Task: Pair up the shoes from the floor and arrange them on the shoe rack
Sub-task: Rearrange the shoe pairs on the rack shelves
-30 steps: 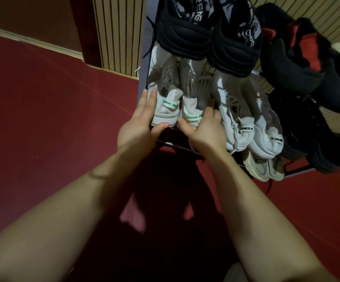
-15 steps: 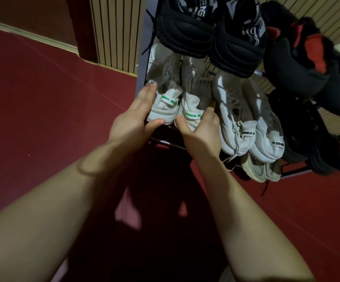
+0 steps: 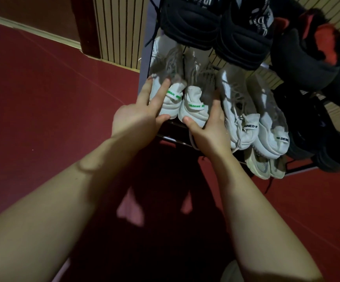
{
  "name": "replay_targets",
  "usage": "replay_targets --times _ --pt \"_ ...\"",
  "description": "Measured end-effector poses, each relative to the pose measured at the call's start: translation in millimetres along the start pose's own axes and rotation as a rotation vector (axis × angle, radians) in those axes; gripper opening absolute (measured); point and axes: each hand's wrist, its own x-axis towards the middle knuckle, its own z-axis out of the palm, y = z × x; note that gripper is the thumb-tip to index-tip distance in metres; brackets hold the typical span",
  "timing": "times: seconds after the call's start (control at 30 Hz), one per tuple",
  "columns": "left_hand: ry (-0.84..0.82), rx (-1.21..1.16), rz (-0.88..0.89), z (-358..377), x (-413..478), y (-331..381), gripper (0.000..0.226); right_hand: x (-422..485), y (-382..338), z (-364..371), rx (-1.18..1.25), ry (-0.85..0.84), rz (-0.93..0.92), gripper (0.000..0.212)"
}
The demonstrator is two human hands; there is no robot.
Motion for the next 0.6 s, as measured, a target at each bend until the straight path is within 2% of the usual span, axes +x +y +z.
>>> replay_targets --times 0.13,0.23,0.3,0.47,0.6 --pt "0.076 -0.076 0.083 -3 -3 -2 0.070 -2 2 2 0.007 0.005 -0.006 0.087" --pt "0.092 -0.099 -0.024 -4 -2 -1 0.083 -7 6 2 0.021 -0.029 -0.032 0.083" --pt "0.140 -0.099 -0.023 -2 -1 2 0.086 -8 8 3 0.023 -0.012 -0.038 0.080" --pt "0.142 -0.098 -0.045 -1 -2 6 0.082 -9 1 4 0.029 0.015 -0.021 0.077" --pt "0.204 -0.048 0.013 -5 -8 15 0.073 -14 -5 -9 -0.006 -0.042 -0.015 0.080"
